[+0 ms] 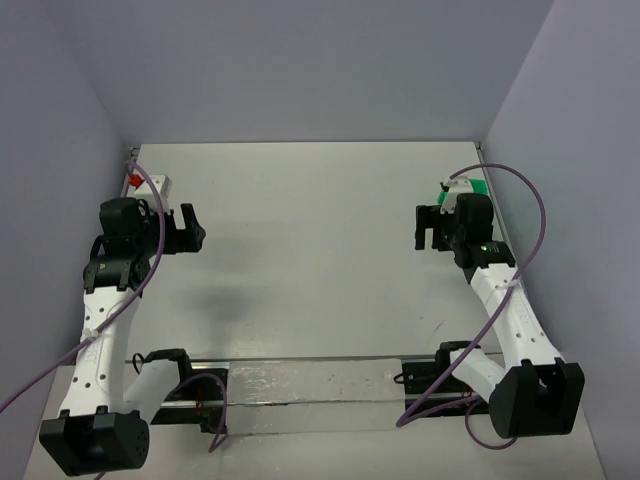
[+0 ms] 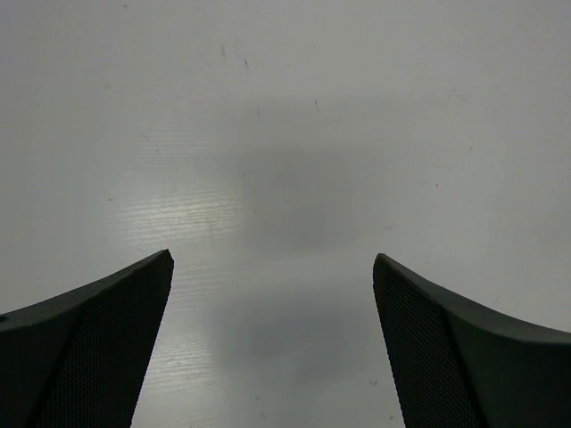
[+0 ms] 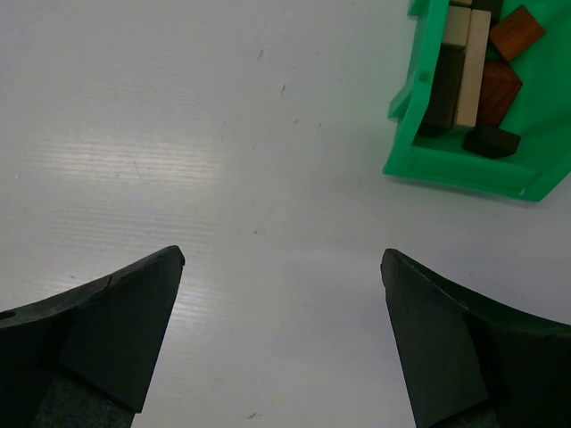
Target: Build the wood block tower
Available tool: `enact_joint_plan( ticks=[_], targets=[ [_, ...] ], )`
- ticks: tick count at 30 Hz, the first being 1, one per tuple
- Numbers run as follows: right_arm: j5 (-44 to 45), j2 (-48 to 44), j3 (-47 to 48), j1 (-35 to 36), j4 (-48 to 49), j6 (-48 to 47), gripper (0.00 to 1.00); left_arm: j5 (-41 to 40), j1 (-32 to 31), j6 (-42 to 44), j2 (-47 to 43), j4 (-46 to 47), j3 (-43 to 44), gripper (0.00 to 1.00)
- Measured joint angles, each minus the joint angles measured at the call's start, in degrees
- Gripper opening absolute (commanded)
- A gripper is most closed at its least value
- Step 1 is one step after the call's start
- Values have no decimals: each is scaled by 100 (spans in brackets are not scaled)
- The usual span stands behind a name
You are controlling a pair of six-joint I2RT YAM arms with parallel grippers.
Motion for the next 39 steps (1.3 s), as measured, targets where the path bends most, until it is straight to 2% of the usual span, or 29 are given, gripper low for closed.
enact_joint_plan(
  ticks=[9,16,26,39],
  targets=[
    [282,119,40,0,-17,66,97,-38,2,-1,6,3,0,99],
    [614,742,653,0,-124,72,92,-140,2,-1,27,3,0,99],
    [697,2689,2360,-439,-638,39,85,-152,2,-1,50,14,0,99],
    [603,4718,3518,-738,-969,15,70,-154,2,-1,74,18,0,99]
  ],
)
